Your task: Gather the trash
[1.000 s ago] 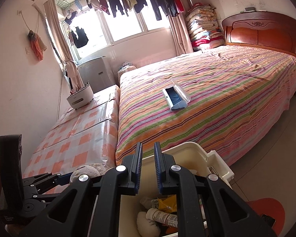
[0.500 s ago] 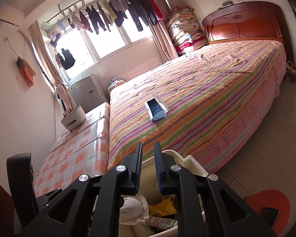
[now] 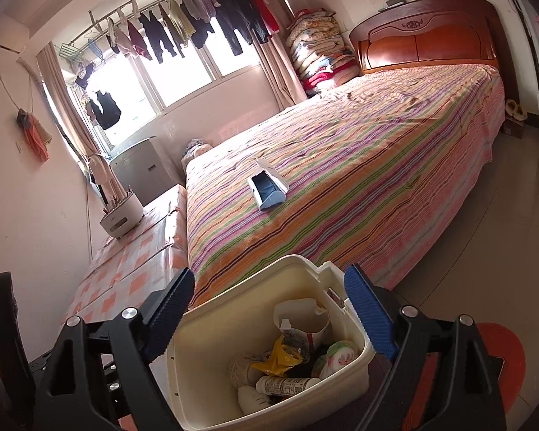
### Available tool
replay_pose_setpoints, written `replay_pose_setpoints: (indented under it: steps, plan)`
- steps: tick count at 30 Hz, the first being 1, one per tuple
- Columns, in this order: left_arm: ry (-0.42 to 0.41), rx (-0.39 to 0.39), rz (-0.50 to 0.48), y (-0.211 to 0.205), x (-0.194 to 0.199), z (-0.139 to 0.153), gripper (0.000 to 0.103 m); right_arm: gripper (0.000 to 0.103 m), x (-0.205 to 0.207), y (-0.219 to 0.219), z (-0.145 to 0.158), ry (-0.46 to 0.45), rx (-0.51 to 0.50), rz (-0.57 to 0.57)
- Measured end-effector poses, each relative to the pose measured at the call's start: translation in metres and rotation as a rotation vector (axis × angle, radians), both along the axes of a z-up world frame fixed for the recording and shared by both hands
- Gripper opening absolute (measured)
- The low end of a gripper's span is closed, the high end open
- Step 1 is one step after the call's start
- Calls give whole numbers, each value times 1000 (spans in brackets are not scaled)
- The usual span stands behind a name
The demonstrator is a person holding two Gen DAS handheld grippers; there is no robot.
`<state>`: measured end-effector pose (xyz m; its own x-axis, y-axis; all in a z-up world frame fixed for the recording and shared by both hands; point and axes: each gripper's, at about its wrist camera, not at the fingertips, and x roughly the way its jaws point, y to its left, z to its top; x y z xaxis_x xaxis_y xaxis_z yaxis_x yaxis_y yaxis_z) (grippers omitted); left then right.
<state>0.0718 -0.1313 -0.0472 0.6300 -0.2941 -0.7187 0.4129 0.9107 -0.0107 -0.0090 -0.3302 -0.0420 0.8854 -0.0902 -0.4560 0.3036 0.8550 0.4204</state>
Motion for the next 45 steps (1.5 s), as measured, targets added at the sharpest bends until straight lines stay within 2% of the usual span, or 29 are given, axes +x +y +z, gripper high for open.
replay_pose_setpoints:
  steps: [5,7,11,15,26,45]
  plan:
    - [-50,22,94,30,-15,13,94,83,-9,33,5,20,-38,76]
    - [-72,43,130,41,-22,18,94,83,-12,47,7,40,-82,94]
    - [-102,61,153,57,-36,25,96,83,-20,73,8,70,-167,130]
    - [-118,83,174,69,-45,27,96,83,-23,88,8,98,-209,154]
    - [-93,74,193,89,-48,27,96,83,-15,105,11,113,-229,185]
    - [-70,69,204,101,-44,25,96,83,-4,116,8,132,-232,215]
